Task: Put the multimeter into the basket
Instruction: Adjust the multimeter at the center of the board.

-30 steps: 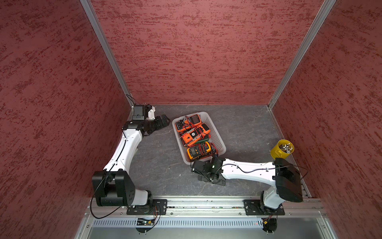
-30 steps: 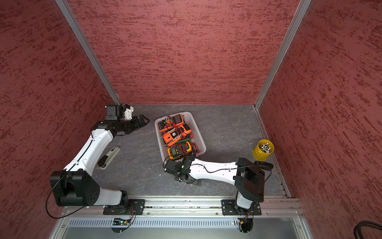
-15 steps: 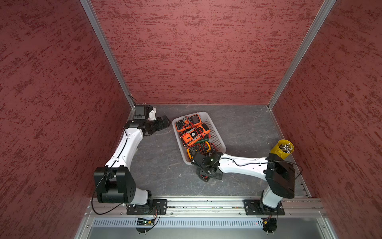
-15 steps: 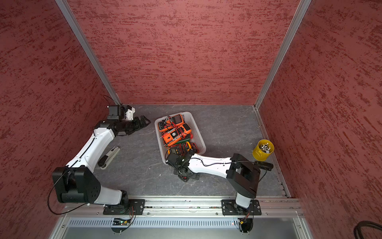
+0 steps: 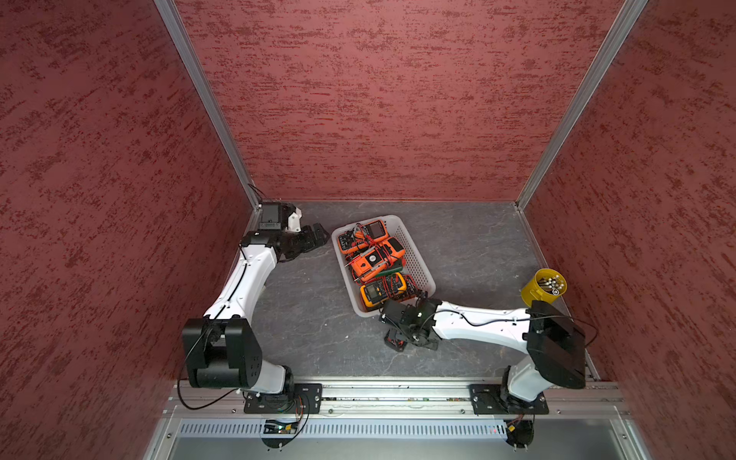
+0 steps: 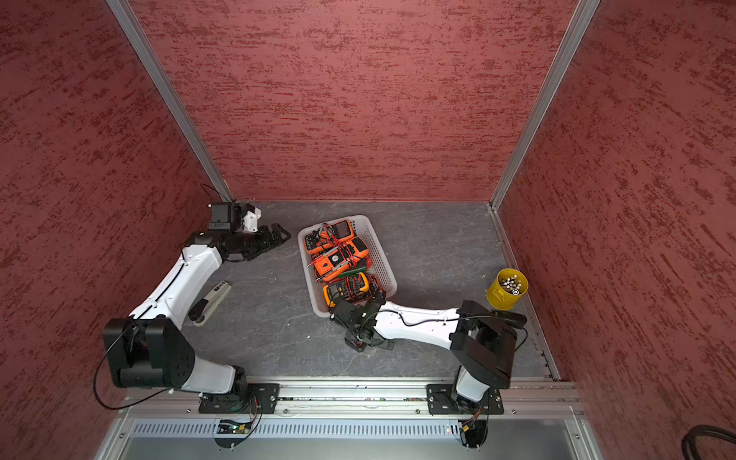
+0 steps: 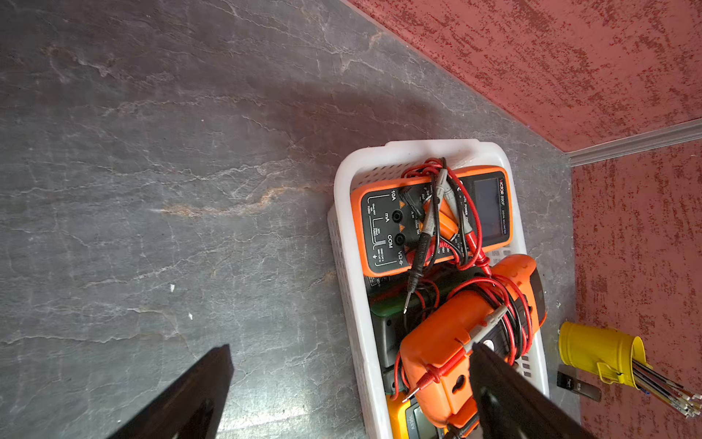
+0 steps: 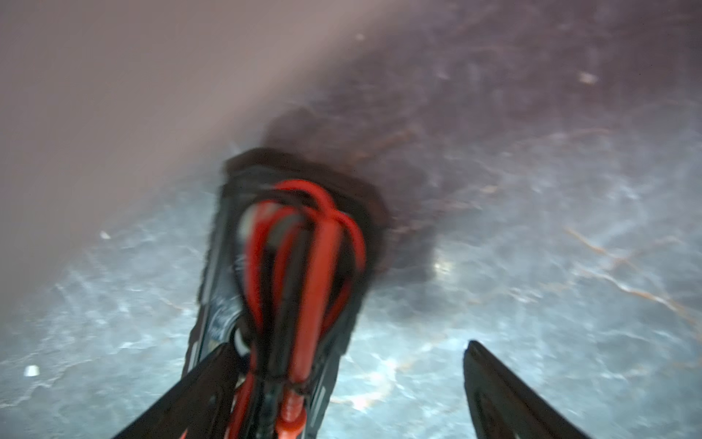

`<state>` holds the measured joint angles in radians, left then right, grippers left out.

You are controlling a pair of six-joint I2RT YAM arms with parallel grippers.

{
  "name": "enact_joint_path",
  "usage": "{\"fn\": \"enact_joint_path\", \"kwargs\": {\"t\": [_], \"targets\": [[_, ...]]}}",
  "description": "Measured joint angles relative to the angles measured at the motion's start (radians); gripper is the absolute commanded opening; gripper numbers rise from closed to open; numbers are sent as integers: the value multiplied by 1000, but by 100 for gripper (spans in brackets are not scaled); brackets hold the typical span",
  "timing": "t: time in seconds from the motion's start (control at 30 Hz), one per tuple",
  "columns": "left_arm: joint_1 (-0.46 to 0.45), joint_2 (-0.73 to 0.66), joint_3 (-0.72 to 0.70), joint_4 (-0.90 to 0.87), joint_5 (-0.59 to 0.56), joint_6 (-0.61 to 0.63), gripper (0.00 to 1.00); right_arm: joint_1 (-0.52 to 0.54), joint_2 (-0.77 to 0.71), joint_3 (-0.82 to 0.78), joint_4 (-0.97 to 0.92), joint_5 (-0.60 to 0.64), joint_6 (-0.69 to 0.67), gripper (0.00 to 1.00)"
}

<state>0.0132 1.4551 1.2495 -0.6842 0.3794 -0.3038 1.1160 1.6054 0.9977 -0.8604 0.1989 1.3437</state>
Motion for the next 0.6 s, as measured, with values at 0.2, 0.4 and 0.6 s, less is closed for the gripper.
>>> {"fn": "enact_joint_path", "kwargs": {"t": [0.2, 0.4, 0.6], "targets": [[8, 0, 5, -13, -11, 6, 100, -1, -72, -64, -41, -14, 33, 87], [10, 0, 10, -16, -15, 7, 100, -1, -81, -66, -21, -20, -40, 96], [10, 0, 11, -18, -18, 7, 100, -1, -49, 33, -6, -19, -151, 99]]}}
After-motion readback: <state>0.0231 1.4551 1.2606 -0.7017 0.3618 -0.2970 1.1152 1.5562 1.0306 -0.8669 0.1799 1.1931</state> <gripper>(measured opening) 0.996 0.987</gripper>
